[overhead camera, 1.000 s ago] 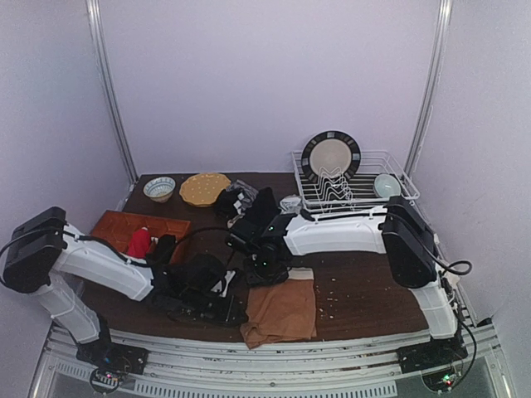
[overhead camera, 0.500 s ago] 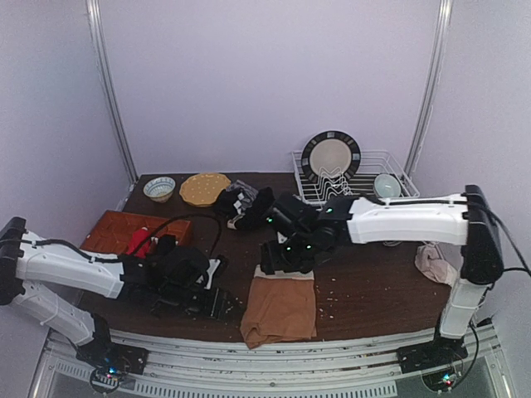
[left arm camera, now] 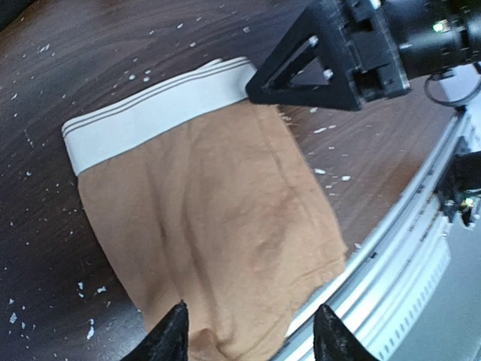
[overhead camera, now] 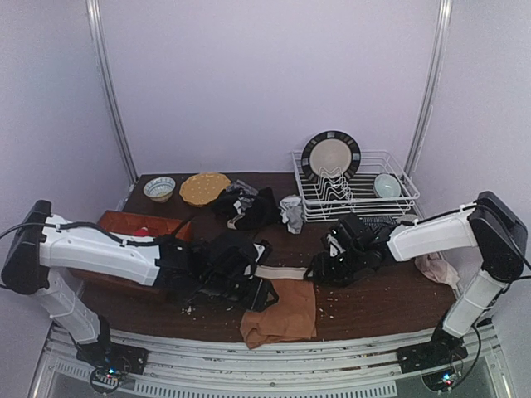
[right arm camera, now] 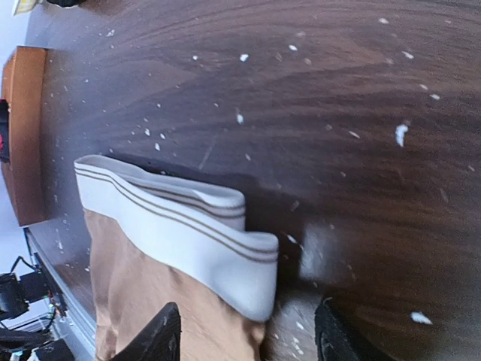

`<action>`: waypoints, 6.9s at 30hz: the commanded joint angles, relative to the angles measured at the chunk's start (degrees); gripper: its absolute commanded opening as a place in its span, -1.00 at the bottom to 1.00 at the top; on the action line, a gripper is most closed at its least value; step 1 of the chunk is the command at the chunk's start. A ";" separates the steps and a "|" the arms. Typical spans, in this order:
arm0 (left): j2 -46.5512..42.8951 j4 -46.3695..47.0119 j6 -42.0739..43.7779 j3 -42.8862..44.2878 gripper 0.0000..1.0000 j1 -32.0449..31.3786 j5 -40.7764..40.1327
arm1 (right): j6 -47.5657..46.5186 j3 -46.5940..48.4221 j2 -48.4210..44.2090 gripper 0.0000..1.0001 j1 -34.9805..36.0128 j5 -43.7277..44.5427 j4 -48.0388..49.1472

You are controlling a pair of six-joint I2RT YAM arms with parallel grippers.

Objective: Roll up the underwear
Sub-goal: Smooth out the underwear at the center of the board, then pick up the underwear from the center of the board.

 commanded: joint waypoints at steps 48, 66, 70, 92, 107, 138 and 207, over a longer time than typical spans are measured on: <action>11.76 6.96 -0.48 -4.52 -0.23 3.02 0.80 | 18.02 13.87 3.22 -1.00 11.35 4.31 -2.51; 9.91 7.39 -1.46 -8.56 -0.26 3.00 0.57 | 9.60 6.05 -1.83 -1.00 5.19 14.34 -11.33; 8.70 6.33 -1.80 -8.52 -0.26 3.04 0.52 | 5.79 7.02 -1.81 -0.67 3.76 13.39 -14.83; -4.20 12.33 -18.12 -19.33 0.36 0.40 13.23 | 2.99 19.65 8.57 -0.20 19.23 10.18 -12.09; 3.75 23.65 -29.40 -22.51 0.50 -2.58 16.20 | 6.39 11.18 9.43 -0.46 22.58 10.15 -7.35; -1.03 0.06 -21.79 -15.82 -1.00 -2.82 8.82 | 2.67 34.25 13.69 0.08 21.08 21.53 -24.02; 7.11 -29.11 -9.39 4.92 -1.00 -11.90 -17.23 | 7.20 17.18 14.50 -1.00 7.33 -9.13 21.35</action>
